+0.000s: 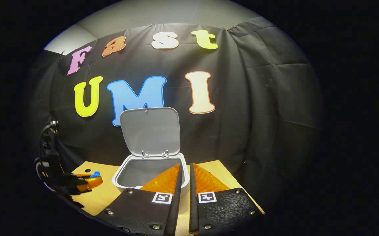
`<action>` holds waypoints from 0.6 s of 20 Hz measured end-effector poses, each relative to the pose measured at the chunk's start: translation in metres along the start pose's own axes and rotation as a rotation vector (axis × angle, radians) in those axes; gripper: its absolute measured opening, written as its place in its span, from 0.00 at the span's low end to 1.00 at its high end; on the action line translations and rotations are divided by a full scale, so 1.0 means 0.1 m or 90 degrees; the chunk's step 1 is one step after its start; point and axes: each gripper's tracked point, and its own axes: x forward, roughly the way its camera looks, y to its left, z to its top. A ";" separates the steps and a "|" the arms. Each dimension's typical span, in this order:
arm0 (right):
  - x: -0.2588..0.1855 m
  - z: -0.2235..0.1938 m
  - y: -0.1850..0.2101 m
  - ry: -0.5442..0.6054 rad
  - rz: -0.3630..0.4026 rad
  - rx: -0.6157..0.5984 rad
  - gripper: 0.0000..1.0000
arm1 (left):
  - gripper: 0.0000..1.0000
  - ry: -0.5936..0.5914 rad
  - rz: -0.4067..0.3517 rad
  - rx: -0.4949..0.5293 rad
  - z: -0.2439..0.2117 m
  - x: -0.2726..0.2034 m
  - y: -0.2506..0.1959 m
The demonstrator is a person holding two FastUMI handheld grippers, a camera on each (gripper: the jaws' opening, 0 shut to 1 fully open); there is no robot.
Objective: Press the lid of the desktop garbage bin to open it, pick up the crumpled paper on the desktop and throw it into the bin, then pick up the pop can on the desktop and drop it into the bin, and finally close the garbage bin lid.
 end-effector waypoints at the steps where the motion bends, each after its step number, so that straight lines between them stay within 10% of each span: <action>1: -0.01 0.00 -0.03 0.000 -0.004 0.002 0.15 | 0.29 -0.019 -0.009 0.009 0.15 0.00 -0.08; 12: -0.22 -0.06 -0.41 0.001 -0.067 0.011 0.15 | 0.31 -0.089 -0.135 0.122 0.51 0.07 -1.21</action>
